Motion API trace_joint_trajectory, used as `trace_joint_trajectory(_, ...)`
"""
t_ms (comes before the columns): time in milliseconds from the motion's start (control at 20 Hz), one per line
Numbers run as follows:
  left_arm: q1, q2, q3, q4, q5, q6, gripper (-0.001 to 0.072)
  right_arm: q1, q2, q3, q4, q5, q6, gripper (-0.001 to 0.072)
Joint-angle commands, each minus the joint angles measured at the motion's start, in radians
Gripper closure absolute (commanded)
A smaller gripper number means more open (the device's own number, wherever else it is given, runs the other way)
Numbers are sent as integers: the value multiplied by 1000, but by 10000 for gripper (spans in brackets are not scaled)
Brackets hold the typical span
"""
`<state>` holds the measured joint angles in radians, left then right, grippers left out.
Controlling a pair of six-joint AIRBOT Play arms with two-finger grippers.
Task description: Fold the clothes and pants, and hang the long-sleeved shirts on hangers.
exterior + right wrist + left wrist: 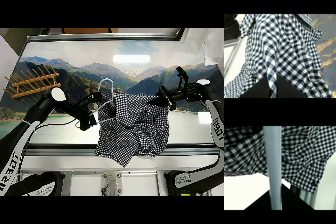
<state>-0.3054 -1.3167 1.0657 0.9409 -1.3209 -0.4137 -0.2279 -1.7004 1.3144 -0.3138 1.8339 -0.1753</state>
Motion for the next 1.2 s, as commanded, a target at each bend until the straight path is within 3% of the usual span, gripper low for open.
trace_joint_trajectory(0,28,0,1,9,-74,-3,690,-1,0,0,26,-4,0,694)
trace_joint_trajectory(50,37,0,1,10,-101,-3,682,-1,0,0,27,-5,0,694)
trace_joint_trajectory(100,37,0,1,10,-122,-7,485,-1,0,0,29,-5,1,695)
trace_joint_trajectory(150,37,0,1,11,-123,-38,378,-1,0,0,29,-6,7,695)
trace_joint_trajectory(300,33,0,1,10,-123,-69,377,-1,0,0,31,-27,19,695)
trace_joint_trajectory(400,31,2,1,10,-126,-112,376,-1,0,0,31,-58,82,696)
trace_joint_trajectory(950,110,93,1,41,-55,-296,376,-1,0,0,30,-48,85,697)
trace_joint_trajectory(1150,89,57,1,60,-39,-298,375,0,4,0,30,-45,85,697)
